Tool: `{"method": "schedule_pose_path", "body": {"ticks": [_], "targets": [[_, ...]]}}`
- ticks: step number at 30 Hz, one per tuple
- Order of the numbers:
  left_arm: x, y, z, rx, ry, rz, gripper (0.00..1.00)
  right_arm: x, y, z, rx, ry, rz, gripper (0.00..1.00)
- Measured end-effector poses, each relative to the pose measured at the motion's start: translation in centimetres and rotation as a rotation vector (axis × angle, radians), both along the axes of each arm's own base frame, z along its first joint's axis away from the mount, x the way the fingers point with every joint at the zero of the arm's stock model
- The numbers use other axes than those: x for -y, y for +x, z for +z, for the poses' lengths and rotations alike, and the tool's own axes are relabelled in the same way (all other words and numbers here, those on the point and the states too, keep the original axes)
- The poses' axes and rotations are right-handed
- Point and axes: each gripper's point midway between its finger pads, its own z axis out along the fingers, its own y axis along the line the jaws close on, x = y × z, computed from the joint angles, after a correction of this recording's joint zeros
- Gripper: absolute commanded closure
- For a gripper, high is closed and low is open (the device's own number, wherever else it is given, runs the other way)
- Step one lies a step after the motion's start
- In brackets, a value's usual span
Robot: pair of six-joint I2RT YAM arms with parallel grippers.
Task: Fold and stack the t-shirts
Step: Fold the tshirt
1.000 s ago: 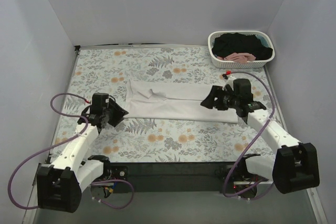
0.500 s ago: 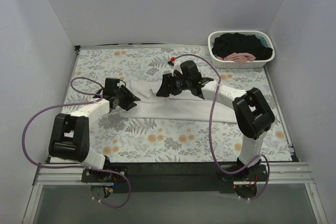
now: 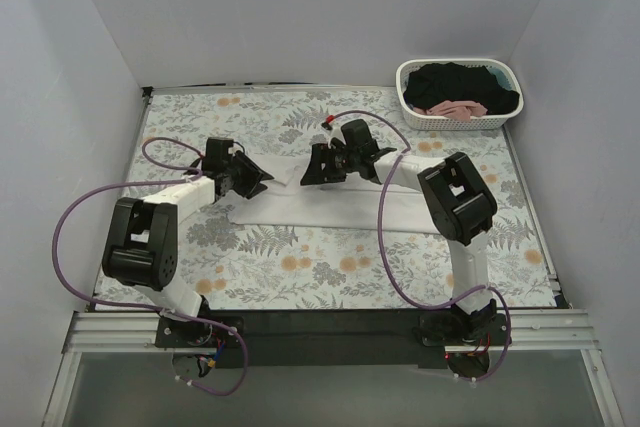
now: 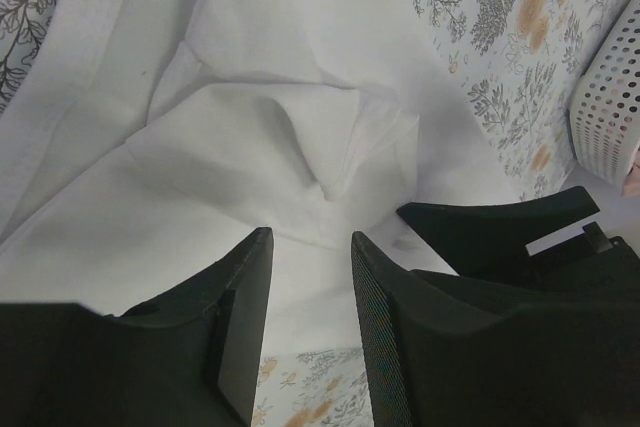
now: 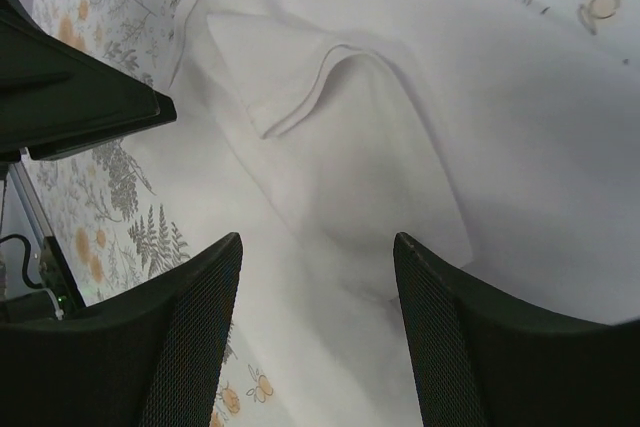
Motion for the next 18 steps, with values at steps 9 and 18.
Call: {"method": "schedule_pose_path", "body": {"ticks": [9, 18], "targets": [[1.0, 0.9, -0.8, -0.030, -0.021, -0.009, 0.59, 1.0, 1.5, 0.1, -0.008, 0.030, -0.036, 0.33], [2.2, 1.1, -2.0, -0.064, -0.027, -0.006, 0.64, 1.4, 0.5, 0.2, -0.004, 0.029, -0.024, 0.33]]}}
